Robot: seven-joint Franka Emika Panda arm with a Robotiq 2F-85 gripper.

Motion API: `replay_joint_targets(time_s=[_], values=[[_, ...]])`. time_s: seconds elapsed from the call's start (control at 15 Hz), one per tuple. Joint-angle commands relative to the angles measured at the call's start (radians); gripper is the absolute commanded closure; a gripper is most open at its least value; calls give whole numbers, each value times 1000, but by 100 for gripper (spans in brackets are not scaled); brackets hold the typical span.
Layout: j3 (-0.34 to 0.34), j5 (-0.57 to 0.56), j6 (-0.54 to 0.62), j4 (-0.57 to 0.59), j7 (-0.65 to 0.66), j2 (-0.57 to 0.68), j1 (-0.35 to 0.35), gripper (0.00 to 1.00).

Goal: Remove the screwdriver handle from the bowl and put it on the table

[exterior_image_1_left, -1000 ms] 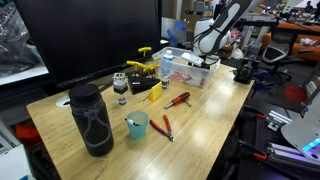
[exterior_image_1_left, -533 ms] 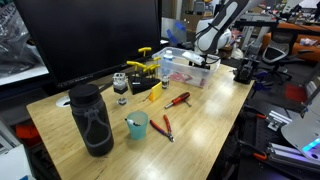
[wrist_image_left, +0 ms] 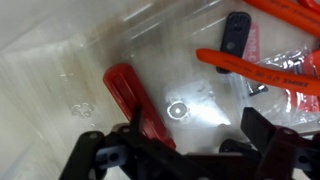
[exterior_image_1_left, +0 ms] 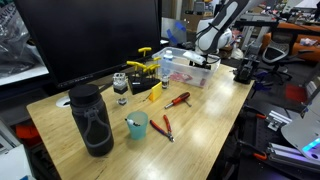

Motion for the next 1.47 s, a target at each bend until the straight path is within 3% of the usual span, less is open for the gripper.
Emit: replay_joint_targets(time_s=[0.0, 0.53, 1.2, 1.27, 1.4], values=[[-14, 8, -18, -7, -40, -16, 7, 0], [-31, -17, -115, -20, -78, -56, 10, 0], [-12, 20, -90, 7, -100, 52, -2, 0], [-9, 27, -87, 7, -100, 52, -5, 25], [-8, 40, -89, 6, -94, 48, -9, 32]])
